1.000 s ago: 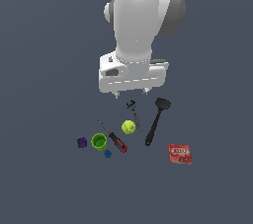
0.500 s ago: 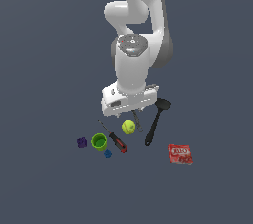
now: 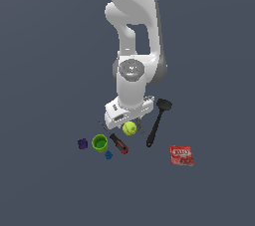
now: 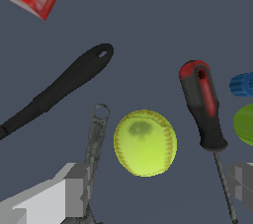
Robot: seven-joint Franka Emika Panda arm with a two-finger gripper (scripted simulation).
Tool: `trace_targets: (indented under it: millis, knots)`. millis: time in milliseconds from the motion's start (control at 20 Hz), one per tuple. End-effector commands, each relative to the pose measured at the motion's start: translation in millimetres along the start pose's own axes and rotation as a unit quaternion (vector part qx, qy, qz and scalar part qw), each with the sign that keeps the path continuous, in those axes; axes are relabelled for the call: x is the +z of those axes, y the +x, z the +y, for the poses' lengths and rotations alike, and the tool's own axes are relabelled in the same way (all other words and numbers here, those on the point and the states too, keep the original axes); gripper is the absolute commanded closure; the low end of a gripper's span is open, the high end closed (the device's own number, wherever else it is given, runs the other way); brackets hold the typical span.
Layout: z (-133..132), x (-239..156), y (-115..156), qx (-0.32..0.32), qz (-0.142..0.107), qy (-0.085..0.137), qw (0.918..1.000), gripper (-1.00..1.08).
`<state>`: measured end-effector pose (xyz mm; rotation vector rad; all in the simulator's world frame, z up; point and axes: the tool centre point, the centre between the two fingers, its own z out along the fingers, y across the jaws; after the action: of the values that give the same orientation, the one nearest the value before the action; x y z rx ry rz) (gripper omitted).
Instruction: Pick up a designated object from a clutter of objects.
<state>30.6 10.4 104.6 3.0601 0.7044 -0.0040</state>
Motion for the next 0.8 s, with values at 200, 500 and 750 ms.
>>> trace_targets:
  millis: [200, 500, 750]
  knots:
    - [0, 13, -1, -0.013, 0.001, 0.0, 0.9999, -0.92]
    - [-1, 21, -1, -0.011, 0.001, 0.001, 0.9999, -0.92]
    - [-1, 44, -2, -0.012, 0.001, 0.001, 0.9999, -0.92]
